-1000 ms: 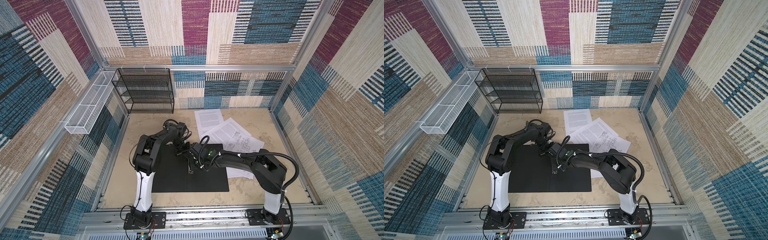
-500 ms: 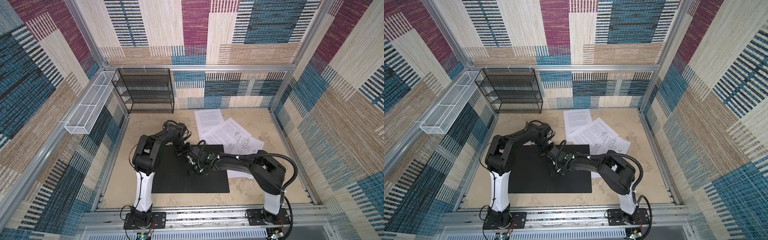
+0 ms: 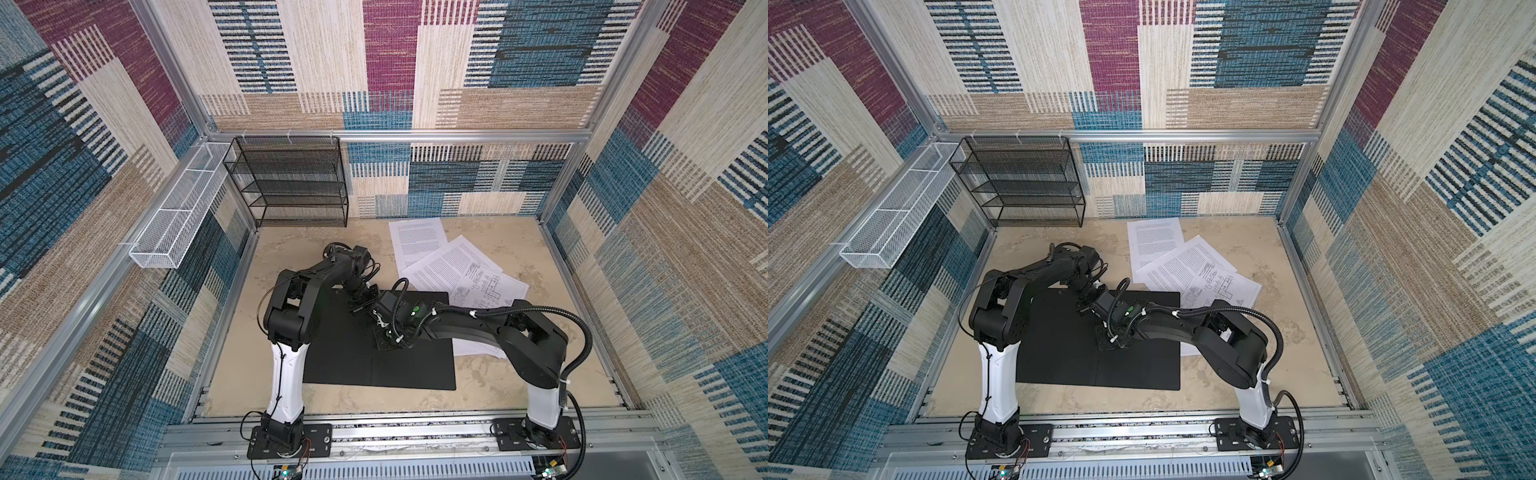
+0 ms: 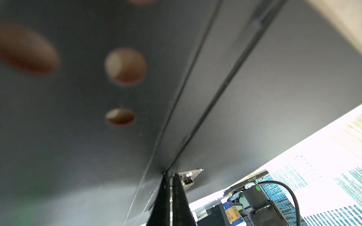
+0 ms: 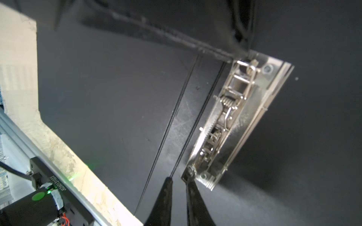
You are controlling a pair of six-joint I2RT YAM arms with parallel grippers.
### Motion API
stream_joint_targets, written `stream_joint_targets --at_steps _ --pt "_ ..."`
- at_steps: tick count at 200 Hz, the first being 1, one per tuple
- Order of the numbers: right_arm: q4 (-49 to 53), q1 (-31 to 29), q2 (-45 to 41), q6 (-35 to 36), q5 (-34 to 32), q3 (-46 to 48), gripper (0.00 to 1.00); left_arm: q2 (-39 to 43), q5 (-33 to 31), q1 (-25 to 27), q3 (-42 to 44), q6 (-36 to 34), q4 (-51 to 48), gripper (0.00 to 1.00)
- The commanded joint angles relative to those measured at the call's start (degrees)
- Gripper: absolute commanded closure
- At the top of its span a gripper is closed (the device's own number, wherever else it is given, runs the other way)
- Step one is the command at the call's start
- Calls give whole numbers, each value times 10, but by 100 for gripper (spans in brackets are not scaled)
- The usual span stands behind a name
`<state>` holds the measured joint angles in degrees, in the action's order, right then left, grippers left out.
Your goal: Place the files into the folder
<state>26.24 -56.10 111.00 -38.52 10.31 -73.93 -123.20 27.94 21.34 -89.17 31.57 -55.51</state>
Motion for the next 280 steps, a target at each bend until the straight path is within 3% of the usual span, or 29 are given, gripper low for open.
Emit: stream_joint_targets --at_steps 1,53,139,229,280 --pt "-9 1 8 -2 -22 -11 85 -7 -52 2 10 -2 11 100" --pt "13 1 14 -2 -47 -16 90 -10 -52 1 12 0 14 100" --pt "18 1 34 0 -59 -23 89 -12 -52 1 20 3 15 100" --pt "76 0 61 -30 -158 -35 93 -12 -64 0 30 6 16 100" --pt "51 -1 -2 -17 -111 -49 88 -16 -56 -1 28 6 16 100"
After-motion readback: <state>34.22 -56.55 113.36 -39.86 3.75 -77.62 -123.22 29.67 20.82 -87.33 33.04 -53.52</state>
